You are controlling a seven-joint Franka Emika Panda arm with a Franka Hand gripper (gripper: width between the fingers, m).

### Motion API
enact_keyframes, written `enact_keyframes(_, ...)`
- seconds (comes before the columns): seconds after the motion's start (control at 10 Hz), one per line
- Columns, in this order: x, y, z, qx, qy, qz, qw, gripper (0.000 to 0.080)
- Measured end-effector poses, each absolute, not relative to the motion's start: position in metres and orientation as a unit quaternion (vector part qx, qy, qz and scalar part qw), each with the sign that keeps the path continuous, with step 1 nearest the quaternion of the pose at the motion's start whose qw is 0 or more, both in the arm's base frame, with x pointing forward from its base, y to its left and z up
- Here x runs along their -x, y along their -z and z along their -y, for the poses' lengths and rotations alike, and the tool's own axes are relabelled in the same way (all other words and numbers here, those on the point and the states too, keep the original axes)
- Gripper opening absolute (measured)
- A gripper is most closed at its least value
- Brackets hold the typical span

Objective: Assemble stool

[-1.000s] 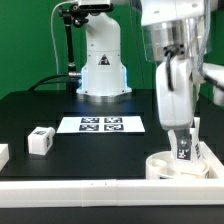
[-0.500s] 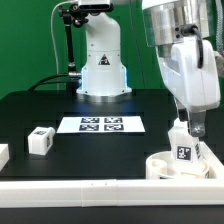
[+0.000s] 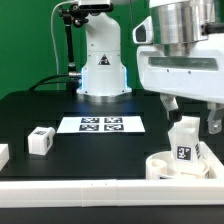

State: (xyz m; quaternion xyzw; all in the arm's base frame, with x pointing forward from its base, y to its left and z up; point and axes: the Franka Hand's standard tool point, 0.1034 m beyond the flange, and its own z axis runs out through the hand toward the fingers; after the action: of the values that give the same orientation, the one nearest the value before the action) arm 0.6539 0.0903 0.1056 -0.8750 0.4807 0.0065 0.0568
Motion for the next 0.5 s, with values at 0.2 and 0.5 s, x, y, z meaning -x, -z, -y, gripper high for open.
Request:
enact_keyframes(0.2, -0.6546, -0.1058, -0.0886, 0.910, 0.001, -0.412, 0.053, 0.0649)
enact_keyframes(0.5, -0.6547, -0.1057, -0.0869, 0.947, 0.007, -0.318, 0.050, 0.0649)
